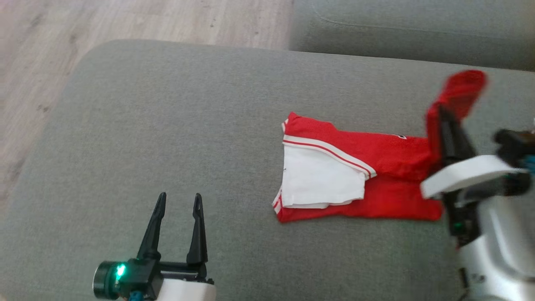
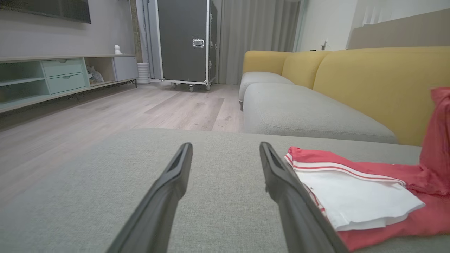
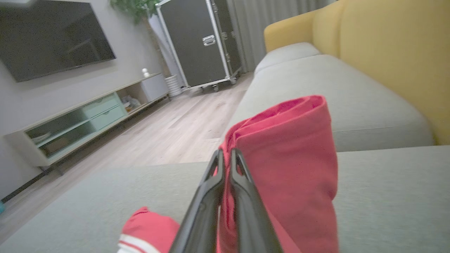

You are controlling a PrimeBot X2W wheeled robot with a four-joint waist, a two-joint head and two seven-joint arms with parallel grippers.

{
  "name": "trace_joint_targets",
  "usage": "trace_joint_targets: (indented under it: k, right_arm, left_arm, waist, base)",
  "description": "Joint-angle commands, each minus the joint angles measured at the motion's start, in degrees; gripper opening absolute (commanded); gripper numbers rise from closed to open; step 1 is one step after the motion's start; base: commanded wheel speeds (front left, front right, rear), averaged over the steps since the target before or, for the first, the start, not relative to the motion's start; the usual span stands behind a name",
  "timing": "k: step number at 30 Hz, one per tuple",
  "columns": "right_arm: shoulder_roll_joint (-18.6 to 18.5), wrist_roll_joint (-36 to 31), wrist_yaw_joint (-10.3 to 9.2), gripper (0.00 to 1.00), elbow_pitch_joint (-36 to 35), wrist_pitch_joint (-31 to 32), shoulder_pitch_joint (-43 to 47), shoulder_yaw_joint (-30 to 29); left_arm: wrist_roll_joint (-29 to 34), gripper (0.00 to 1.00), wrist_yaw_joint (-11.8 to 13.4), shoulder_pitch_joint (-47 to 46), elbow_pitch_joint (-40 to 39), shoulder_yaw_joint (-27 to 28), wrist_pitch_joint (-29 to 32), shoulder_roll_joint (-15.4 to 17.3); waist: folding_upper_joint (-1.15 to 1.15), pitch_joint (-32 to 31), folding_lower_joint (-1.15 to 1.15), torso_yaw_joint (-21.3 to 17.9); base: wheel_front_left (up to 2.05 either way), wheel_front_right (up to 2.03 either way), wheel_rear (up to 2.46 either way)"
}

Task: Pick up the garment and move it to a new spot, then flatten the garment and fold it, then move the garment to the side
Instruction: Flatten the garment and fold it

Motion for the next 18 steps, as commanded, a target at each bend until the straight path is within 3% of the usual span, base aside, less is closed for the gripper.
trace_joint_targets:
  k: [1, 8, 18]
  right_arm:
    - [1.0, -0.9, -0.04, 0.00, -3.3, 1.0, -1.0, 2.6]
    - [5.0, -1.6, -0.04, 0.00, -5.3, 4.3, 0.0, 10.8]
    - [6.2, -0.7, -0.04, 0.00, -0.1, 4.9, 0.0, 21.6]
  left_arm:
    - [-0.3, 1.00, 0.0, -1.3, -1.4, 1.8, -0.5, -0.3]
    - [-1.0, 1.00, 0.3, -1.4, -1.2, 1.0, -0.5, -0.4]
    - [-1.9, 1.00, 1.0, -1.8, -1.0, -0.2, -0.5, -0.4]
  waist:
    - [0.00, -0.1, 0.00, 1.0]
    - [0.00, 0.1, 0.00, 4.0]
    - [0.00, 1.1, 0.00, 6.0]
  base:
    - [0.00, 0.00, 0.00]
    - [0.00, 0.00, 0.00]
    - [0.00, 0.00, 0.00]
